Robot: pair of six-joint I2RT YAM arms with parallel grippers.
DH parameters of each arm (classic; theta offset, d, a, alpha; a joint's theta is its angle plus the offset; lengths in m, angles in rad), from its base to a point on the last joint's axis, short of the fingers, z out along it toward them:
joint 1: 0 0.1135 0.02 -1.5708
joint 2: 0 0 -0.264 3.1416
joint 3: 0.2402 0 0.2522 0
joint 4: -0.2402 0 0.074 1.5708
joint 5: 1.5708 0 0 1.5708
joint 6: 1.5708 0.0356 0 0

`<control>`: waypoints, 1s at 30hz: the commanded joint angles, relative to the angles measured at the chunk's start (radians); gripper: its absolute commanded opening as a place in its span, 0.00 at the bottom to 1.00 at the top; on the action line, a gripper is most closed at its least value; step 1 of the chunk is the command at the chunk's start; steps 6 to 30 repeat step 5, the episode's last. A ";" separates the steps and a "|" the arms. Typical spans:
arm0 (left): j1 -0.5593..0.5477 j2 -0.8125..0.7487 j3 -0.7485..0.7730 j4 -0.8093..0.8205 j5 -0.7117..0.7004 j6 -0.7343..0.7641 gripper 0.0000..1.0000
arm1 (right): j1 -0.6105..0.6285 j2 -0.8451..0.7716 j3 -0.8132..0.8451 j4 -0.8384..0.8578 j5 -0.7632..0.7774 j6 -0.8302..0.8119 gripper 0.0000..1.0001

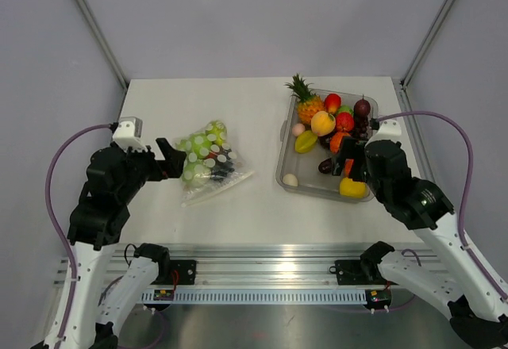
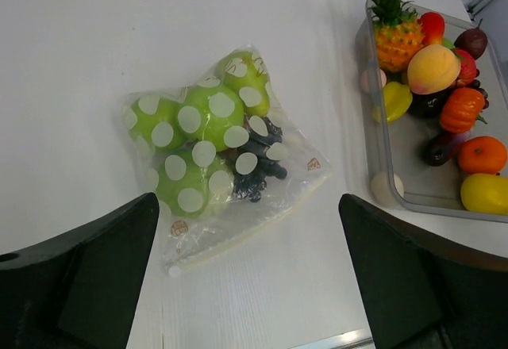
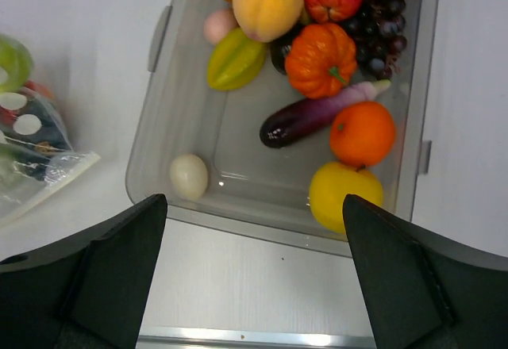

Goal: Place the food in the zip-top bag and seal the zipper
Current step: Reset both arms

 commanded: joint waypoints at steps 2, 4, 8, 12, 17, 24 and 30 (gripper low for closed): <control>0.001 -0.006 -0.041 -0.002 -0.048 -0.020 0.99 | 0.000 -0.069 -0.045 -0.117 0.102 0.124 0.99; 0.000 -0.003 -0.050 -0.002 -0.061 -0.014 0.99 | 0.000 -0.077 -0.047 -0.128 0.120 0.138 0.99; 0.001 0.006 -0.047 -0.002 -0.071 -0.012 0.99 | 0.000 -0.071 -0.042 -0.128 0.125 0.135 1.00; 0.001 0.006 -0.047 -0.002 -0.071 -0.012 0.99 | 0.000 -0.071 -0.042 -0.128 0.125 0.135 1.00; 0.001 0.006 -0.047 -0.002 -0.071 -0.012 0.99 | 0.000 -0.071 -0.042 -0.128 0.125 0.135 1.00; 0.001 0.006 -0.047 -0.002 -0.071 -0.012 0.99 | 0.000 -0.071 -0.042 -0.128 0.125 0.135 1.00; 0.001 0.006 -0.047 -0.002 -0.071 -0.012 0.99 | 0.000 -0.071 -0.042 -0.128 0.125 0.135 1.00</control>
